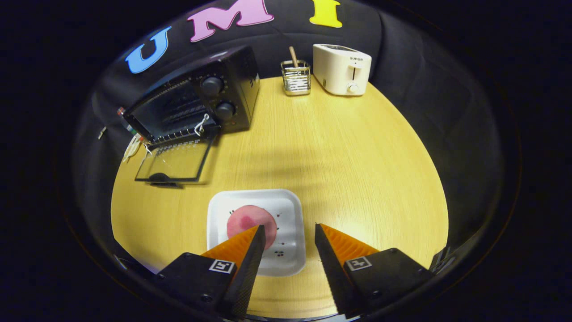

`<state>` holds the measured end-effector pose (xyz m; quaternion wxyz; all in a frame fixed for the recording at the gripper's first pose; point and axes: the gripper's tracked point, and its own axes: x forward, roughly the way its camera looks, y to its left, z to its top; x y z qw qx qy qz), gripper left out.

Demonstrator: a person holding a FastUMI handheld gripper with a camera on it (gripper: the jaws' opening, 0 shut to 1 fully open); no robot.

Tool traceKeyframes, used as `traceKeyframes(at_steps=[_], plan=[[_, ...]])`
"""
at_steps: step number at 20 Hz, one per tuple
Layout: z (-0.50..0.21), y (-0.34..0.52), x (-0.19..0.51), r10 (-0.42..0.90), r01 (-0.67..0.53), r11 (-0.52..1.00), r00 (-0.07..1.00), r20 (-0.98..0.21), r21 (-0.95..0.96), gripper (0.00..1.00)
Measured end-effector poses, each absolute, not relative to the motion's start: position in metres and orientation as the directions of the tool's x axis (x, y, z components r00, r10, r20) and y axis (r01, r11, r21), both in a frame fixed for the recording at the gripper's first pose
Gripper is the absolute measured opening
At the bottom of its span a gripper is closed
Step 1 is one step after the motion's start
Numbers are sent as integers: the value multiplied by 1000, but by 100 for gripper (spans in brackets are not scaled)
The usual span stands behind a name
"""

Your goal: Open the toaster oven, put the food inside, and close the toaster oven door.

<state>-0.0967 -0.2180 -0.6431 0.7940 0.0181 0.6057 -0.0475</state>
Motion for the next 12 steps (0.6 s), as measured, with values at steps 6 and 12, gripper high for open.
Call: traceKeyframes(at_steps=[6,12], plan=[[-681,-224,-107,12,133,991,134,-991,30,45],[-681,-227,-108,101,125,987,28,-994,104,23]])
